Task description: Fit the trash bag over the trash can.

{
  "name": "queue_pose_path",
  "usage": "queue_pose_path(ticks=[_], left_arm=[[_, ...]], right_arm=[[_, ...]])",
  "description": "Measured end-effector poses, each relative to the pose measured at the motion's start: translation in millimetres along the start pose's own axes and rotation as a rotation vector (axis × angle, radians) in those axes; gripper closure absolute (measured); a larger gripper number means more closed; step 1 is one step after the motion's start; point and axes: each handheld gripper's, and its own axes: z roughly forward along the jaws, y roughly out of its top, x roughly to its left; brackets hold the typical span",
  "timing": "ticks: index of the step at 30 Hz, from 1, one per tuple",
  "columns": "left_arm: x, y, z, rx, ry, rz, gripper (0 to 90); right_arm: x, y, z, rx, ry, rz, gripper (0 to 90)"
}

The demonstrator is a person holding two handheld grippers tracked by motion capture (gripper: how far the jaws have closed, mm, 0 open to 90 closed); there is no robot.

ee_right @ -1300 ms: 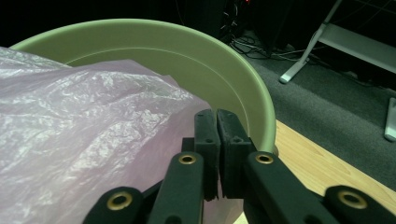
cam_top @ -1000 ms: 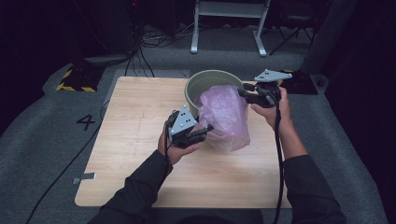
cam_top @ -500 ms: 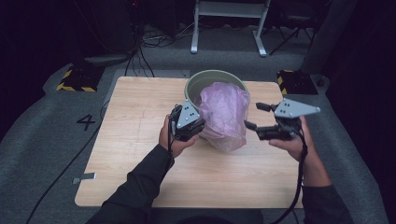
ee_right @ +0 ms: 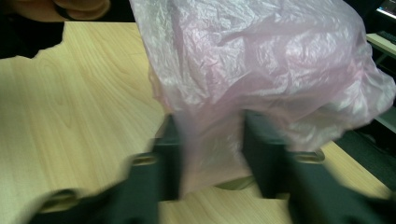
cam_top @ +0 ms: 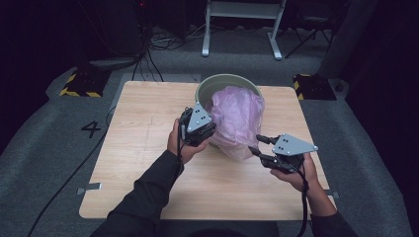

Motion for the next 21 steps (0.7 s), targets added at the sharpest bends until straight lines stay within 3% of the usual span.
queue_pose_path(ticks=[2,6,15,19,21], left_arm=[[3.5,-0.4,-2.3,0.006,0.006,0.001,83.9],[14.1,-1.9,-8.3,0.017,0.032,-0.003,84.4],[38.7,-4.9,-21.7,0.033,0.094,-0.016,82.8],[48.4,-3.7,-22.8,0.057,0.151,-0.017,69.8],[54.1,-3.1,-23.7,0.068,0.178,-0.051,54.3]], right_arm=[[-4.9,-1.4,1.5,-0.013,0.008,0.021,81.0],[-15.9,-2.6,-2.2,-0.065,-0.03,0.076,89.5],[-45.9,-1.6,-2.4,-0.093,-0.104,0.179,90.0],[-55.2,-2.4,-0.2,-0.091,-0.122,0.204,90.0],[-59.1,-3.2,1.4,-0.092,-0.132,0.214,90.0]])
